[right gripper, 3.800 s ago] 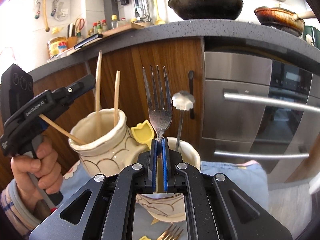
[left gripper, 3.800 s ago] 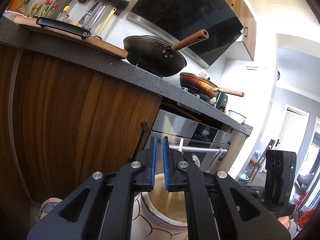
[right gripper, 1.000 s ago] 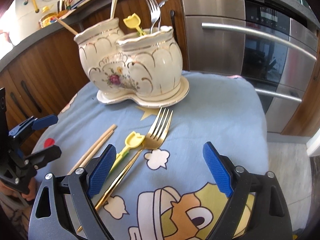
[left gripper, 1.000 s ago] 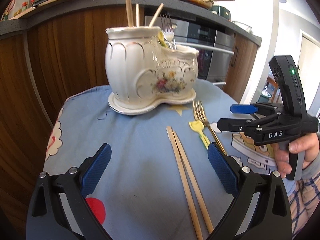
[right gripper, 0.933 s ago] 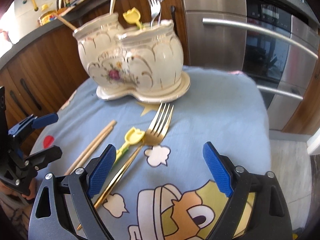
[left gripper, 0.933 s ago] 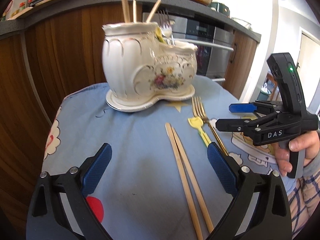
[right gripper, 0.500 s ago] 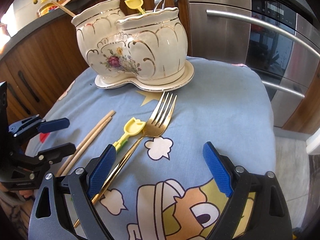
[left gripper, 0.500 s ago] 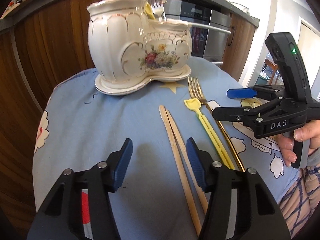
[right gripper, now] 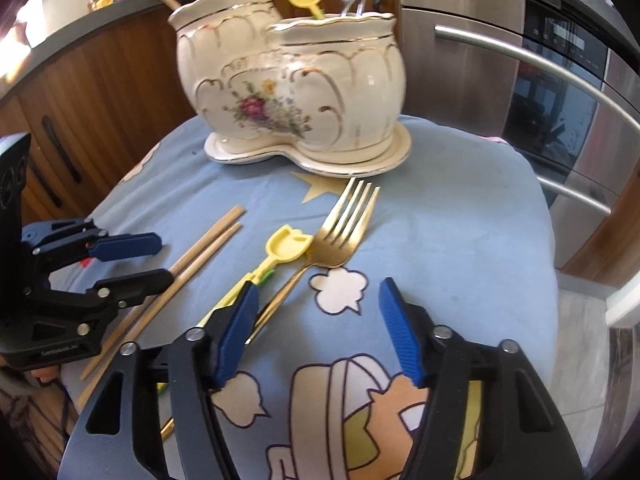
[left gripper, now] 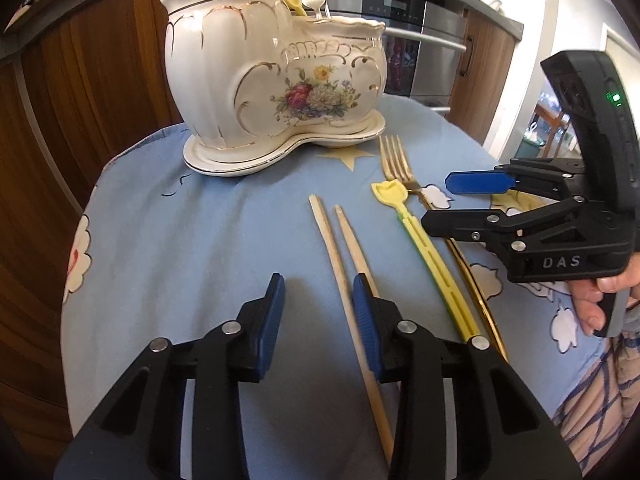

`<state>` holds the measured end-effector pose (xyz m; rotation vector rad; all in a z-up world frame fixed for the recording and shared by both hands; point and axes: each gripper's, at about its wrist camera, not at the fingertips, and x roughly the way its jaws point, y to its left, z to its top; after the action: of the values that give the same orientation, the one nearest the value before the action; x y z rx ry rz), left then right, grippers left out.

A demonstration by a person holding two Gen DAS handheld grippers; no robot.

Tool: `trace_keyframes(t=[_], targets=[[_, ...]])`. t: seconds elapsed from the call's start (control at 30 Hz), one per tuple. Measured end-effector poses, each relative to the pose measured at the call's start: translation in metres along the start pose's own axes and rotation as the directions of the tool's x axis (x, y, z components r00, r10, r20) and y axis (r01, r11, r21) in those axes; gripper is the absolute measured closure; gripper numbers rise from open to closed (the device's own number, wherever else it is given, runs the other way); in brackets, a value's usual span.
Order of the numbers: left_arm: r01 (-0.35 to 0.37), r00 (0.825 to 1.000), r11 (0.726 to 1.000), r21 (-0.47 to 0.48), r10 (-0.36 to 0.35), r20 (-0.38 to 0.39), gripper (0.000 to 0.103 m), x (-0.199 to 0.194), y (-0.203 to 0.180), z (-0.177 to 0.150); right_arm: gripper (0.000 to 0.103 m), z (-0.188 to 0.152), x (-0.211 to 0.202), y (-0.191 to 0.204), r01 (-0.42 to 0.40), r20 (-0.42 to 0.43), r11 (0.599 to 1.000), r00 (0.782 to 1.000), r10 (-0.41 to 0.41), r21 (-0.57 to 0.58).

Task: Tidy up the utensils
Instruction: 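Grasp a wooden chopstick with the left tool while the right tool grasps a gold fork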

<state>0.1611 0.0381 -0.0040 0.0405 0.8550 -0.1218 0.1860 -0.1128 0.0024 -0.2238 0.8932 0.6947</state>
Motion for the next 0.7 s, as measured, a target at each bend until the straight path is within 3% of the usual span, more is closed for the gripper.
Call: trace_keyframes(t=[0.1, 0.33, 0.7], targets=[[-0.012, 1.000, 1.000, 0.004, 0.012, -0.008, 0.070, 0.002, 0.000, 0.002, 0.055, -0.001, 0.000, 0.005, -0.015, -0.001, 1.000, 1.000, 0.015, -0.023], [-0.017, 0.999, 1.000, -0.024, 0.017, -0.027, 0.086, 0.004, 0.012, 0.008, 0.067, -0.002, -0.003, 0.010, -0.031, -0.011, 0.996, 0.999, 0.030, -0.078], [-0.020, 0.998, 1.000, -0.023, 0.018, -0.060, 0.088, 0.006, 0.030, 0.010, 0.088, -0.004, -0.012, -0.013, 0.017, -0.041, 0.989, 0.999, -0.024, -0.149]])
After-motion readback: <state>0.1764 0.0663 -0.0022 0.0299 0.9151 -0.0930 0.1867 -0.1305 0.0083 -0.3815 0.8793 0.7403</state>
